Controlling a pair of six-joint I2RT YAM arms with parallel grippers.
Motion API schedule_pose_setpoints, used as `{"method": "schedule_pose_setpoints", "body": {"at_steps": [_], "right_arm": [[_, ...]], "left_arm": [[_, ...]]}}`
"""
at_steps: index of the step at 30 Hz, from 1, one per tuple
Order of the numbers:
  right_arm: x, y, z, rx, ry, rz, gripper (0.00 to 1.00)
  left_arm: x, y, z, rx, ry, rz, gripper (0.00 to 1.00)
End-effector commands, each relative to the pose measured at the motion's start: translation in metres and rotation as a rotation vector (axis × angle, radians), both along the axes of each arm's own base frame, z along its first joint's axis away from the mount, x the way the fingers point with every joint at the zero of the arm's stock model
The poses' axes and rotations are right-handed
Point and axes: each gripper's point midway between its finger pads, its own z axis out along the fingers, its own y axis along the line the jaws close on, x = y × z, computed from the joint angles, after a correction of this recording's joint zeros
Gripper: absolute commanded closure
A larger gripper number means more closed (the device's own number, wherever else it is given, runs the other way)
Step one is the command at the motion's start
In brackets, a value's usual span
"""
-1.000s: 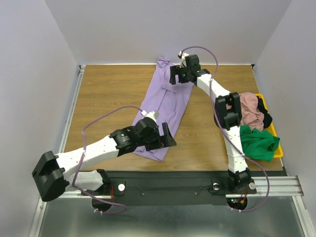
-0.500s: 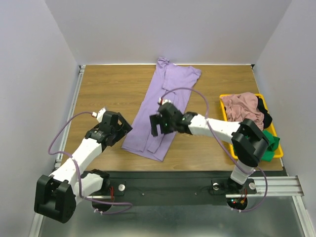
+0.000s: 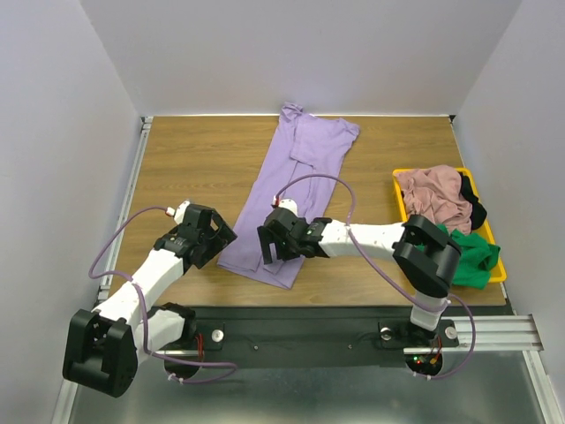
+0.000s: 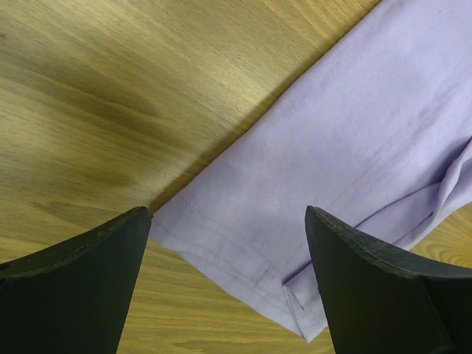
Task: Fold and stack the t-shirts
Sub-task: Fold the tshirt
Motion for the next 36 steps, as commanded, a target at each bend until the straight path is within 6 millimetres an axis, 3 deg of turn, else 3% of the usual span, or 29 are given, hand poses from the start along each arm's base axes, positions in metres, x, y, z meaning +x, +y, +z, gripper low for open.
{"method": "schedule_pose_setpoints", "body": {"at_steps": [1,10,19,27,32,36], "right_arm": [[0.014,0.024,0.012,0.041,-0.057,-0.005,0.0],[0.024,0.051,0.019,0.08,-0.07,0.019,0.0],[0.013,0.069,0.021,0.093,-0.06,0.073,0.01],[-0.027,0.045,0.034,0.05,-0.074,0.128,0.01],[-0.051,0.028,0.019,0.003,-0.038,0.17,0.04],[-0.059,0.028,0.006,-0.03,-0.026,0.204,0.11]], "left_arm": [[0.001,0.002,-0.001,-0.002,-0.007,0.011,0.02],[-0.002,0.006,-0.002,0.01,0.004,0.029,0.02],[-0.001,0.009,-0.001,0.014,0.008,0.041,0.02],[-0.002,0.009,-0.001,0.009,0.009,0.042,0.01],[-0.007,0.0,-0.007,-0.032,0.025,0.009,0.02],[-0.011,-0.003,-0.013,-0.047,0.036,-0.007,0.02]]}}
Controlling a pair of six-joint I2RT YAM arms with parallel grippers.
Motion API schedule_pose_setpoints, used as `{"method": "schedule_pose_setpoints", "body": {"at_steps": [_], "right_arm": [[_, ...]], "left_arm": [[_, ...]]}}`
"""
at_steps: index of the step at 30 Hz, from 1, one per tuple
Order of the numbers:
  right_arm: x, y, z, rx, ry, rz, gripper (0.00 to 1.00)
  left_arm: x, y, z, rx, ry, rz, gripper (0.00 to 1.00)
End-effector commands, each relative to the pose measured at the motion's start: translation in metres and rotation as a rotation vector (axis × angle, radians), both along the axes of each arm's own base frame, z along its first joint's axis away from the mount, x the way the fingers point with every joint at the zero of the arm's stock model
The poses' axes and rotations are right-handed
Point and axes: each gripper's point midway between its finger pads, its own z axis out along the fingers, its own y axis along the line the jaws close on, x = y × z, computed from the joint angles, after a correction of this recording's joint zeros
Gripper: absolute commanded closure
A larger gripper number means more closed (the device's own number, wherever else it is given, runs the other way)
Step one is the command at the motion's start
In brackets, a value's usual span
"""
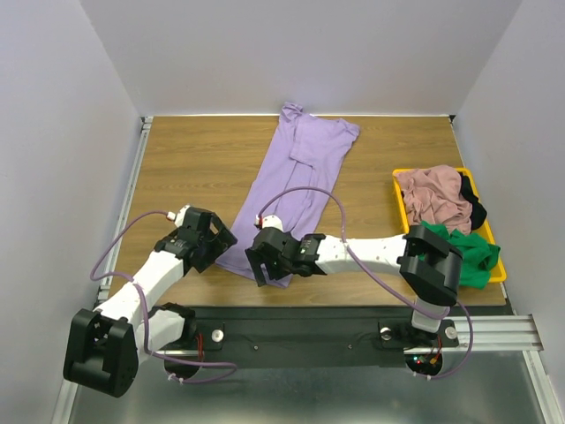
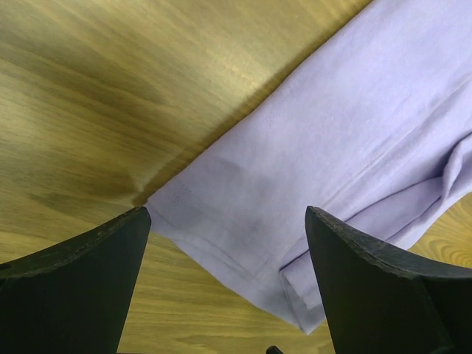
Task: Fold and stack the t-shirts
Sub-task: Fold the tshirt
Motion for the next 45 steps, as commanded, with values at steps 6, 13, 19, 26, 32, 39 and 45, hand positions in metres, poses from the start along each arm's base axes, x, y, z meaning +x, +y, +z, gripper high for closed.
{"method": "schedule_pose_setpoints", "body": {"at_steps": [6,13,19,26,32,39,45], "right_arm": [[-0.007,-0.012,-0.012,-0.053,-0.004,-0.005,0.4],[-0.014,-0.037,-0.031,-0.125,0.023,-0.052,0.45],[-0.023,-0.048,-0.034,-0.14,0.042,-0.072,0.79],[-0.049,-0.049,-0.003,-0.088,0.059,-0.005,0.9],[-0.08,-0.051,-0.001,-0.096,0.103,0.066,0.95],[-0.075,-0.069,-0.028,-0.197,0.104,-0.013,0.84],[-0.068,-0.06,-0.015,-0.183,0.046,0.028,0.43]], "left_arm": [[-0.011,-0.002,-0.014,-0.029,0.012,-0.017,0.2],[-0.019,-0.006,-0.034,-0.047,0.056,-0.034,0.37],[-0.017,-0.006,-0.032,-0.05,0.036,-0.027,0.79],[-0.021,-0.013,-0.027,-0.087,0.021,-0.07,1.0],[-0.026,-0.017,-0.018,-0.126,-0.026,-0.08,1.0],[-0.03,-0.019,-0.013,-0.15,-0.041,-0.084,1.0],[-0.032,-0.021,-0.012,-0.162,-0.046,-0.088,1.0]]}}
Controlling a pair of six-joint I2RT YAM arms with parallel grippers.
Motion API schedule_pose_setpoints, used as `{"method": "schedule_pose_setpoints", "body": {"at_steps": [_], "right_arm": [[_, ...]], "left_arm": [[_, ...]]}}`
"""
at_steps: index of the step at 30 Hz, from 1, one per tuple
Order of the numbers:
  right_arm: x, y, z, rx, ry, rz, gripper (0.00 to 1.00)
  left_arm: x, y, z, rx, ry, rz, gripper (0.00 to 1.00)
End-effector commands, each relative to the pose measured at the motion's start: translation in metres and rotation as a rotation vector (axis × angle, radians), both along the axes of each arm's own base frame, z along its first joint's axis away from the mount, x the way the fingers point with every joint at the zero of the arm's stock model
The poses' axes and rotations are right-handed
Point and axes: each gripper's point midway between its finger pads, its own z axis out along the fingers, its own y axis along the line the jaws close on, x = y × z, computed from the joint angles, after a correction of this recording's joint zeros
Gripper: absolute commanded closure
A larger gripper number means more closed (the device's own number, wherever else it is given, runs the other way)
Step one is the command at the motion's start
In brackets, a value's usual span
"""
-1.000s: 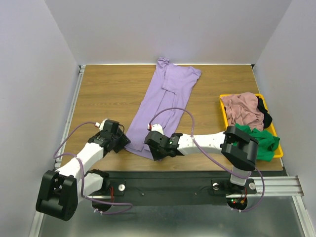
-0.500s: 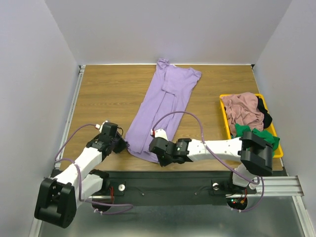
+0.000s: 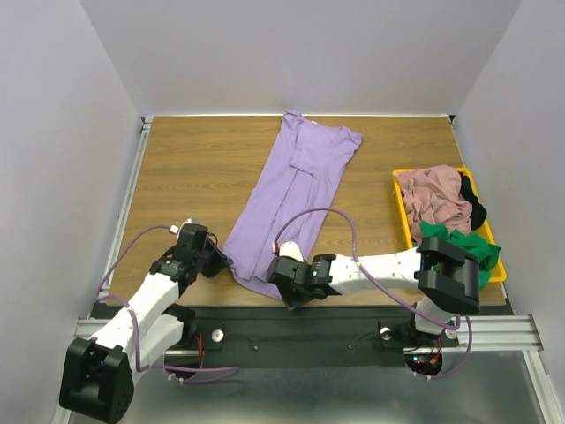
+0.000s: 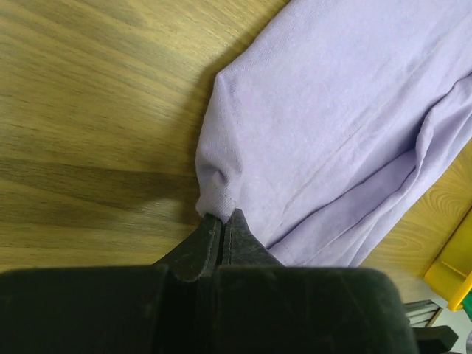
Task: Fold and stack the t-shirts
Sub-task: Fold the tshirt
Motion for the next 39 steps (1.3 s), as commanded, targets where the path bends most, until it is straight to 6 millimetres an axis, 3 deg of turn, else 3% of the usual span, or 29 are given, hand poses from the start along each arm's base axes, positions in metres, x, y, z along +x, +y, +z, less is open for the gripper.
{"method": "schedule_pose_setpoints", "body": {"at_steps": [1,5,11,16,22,24,26,28,32,34,39], "right_arm": [[0.007,0.012,0.021,0.027,-0.074,0.038,0.4],[0.004,0.018,0.032,0.011,-0.145,0.176,0.31],[0.008,0.037,0.028,-0.038,-0.197,0.281,0.28],[0.015,0.043,0.015,-0.082,-0.214,0.286,0.28],[0.021,0.031,-0.014,-0.166,-0.202,0.25,0.29],[0.028,0.026,-0.018,-0.19,-0.22,0.233,0.37],[0.033,0.025,-0.018,-0.196,-0.229,0.22,0.58],[0.038,0.024,-0.013,-0.193,-0.247,0.204,0.71],[0.051,0.025,0.005,-0.163,-0.29,0.168,0.88],[0.057,0.025,0.018,-0.135,-0.309,0.149,0.95],[0.078,0.014,0.039,-0.1,-0.337,0.078,0.97]], "left_arm": [[-0.002,-0.003,0.003,-0.014,-0.015,-0.008,1.0],[-0.002,-0.002,0.003,-0.016,-0.019,-0.005,1.0],[-0.002,-0.002,0.003,-0.014,-0.02,-0.004,1.0],[-0.002,-0.001,0.003,-0.011,-0.017,0.003,1.0],[0.0,-0.001,0.006,-0.01,-0.026,0.006,1.0],[0.001,-0.001,0.007,-0.006,-0.032,0.004,1.0],[0.004,-0.001,0.01,-0.004,-0.041,0.001,1.0],[0.007,-0.002,0.016,-0.002,-0.057,-0.002,1.0],[0.018,-0.004,0.03,-0.003,-0.101,-0.011,1.0],[0.025,-0.008,0.04,-0.006,-0.12,-0.026,1.0],[0.044,-0.016,0.061,-0.017,-0.167,-0.04,1.0]]}}
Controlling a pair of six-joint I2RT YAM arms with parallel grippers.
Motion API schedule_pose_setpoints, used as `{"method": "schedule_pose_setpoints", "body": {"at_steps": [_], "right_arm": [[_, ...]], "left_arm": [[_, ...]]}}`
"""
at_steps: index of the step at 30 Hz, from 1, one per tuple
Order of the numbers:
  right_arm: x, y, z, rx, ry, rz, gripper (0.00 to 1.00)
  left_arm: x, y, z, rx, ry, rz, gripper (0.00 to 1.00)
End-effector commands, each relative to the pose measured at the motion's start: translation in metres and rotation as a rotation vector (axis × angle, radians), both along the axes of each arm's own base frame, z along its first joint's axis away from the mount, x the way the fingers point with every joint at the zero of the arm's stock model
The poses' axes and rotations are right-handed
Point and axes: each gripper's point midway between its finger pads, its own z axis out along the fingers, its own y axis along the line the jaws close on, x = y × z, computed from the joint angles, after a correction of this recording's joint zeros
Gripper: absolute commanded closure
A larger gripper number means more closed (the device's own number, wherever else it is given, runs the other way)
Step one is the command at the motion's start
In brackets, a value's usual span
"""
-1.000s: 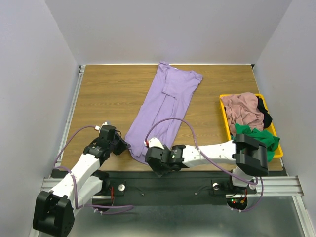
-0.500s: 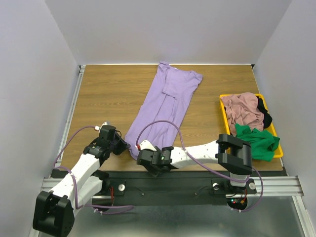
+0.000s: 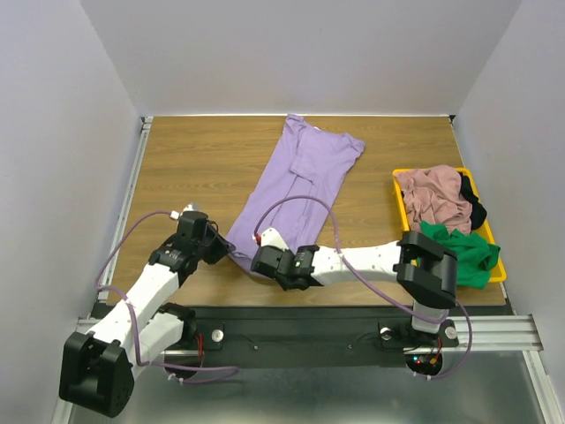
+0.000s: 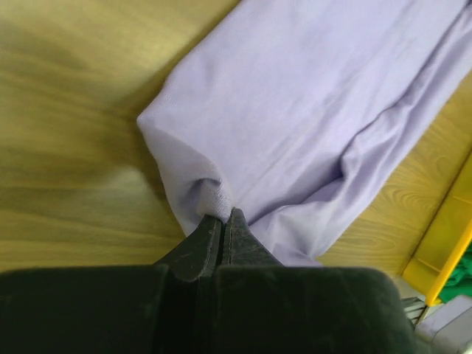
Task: Fold and stack the t-shirts
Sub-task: Fold the tshirt
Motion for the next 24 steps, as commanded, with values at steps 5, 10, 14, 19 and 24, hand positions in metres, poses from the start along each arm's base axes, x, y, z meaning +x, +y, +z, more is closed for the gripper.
{"method": "schedule_pose_setpoints", "body": {"at_steps": [5,10,14,19,24], "right_arm": [[0.052,-0.023,0.048,0.088,-0.095,-0.137,0.99],[0.091,-0.044,0.068,0.147,-0.115,-0.261,1.0],[0.119,-0.057,0.081,0.166,-0.142,-0.328,1.0],[0.162,-0.084,0.091,0.178,-0.168,-0.441,1.0],[0.191,-0.091,0.094,0.186,-0.179,-0.44,1.0]], "left_arm": [[0.056,-0.029,0.058,-0.033,-0.163,-0.059,1.0],[0.099,-0.052,0.079,-0.034,-0.201,-0.094,1.0],[0.137,-0.066,0.095,-0.02,-0.237,-0.112,1.0],[0.181,-0.087,0.105,0.0,-0.266,-0.154,1.0],[0.221,-0.107,0.101,0.014,-0.27,-0.207,1.0]]}}
